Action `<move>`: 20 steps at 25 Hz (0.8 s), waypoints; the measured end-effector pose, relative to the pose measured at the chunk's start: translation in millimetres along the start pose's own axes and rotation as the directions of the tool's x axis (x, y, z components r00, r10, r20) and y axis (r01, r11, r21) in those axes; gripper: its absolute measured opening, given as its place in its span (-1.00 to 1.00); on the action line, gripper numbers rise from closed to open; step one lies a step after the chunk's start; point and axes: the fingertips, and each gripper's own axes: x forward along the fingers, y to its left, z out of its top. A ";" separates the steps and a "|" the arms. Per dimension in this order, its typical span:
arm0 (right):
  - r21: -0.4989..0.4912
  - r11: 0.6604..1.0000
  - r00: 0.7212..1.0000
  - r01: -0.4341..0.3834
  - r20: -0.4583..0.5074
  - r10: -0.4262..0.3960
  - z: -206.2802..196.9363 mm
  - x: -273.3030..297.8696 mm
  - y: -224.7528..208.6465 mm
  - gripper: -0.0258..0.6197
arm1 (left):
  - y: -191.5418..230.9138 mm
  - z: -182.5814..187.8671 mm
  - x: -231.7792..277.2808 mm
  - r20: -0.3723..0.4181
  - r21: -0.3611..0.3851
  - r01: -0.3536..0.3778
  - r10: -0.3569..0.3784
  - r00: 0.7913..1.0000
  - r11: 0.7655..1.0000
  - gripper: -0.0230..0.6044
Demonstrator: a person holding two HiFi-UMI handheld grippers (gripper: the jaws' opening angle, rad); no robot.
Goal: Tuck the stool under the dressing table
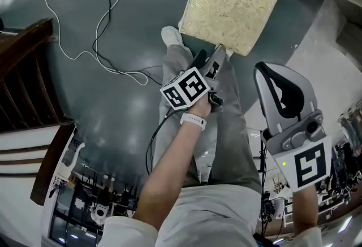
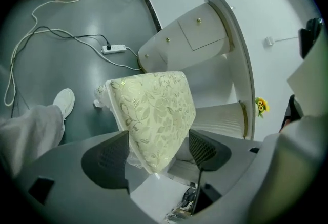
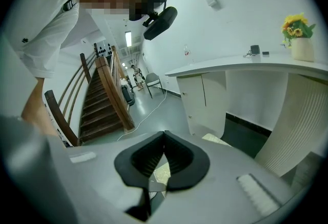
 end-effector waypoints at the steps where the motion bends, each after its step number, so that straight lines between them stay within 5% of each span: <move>1: 0.009 1.000 1.000 0.004 -0.004 -0.004 -3.4 0.2 -0.6 -0.89 | 3.7 -1.4 3.1 0.002 -0.020 0.005 -0.005 1.000 1.000 0.18; 5: 0.012 1.000 1.000 0.012 0.004 -0.012 -9.1 1.8 -6.8 -0.89 | 19.2 -2.2 19.1 0.018 -0.095 0.018 -0.016 1.000 0.995 0.21; 20: 0.066 0.997 0.999 0.031 0.032 -0.033 -26.0 1.0 -22.1 -0.89 | 37.4 1.4 59.0 0.045 -0.166 0.034 -0.027 0.999 0.986 0.21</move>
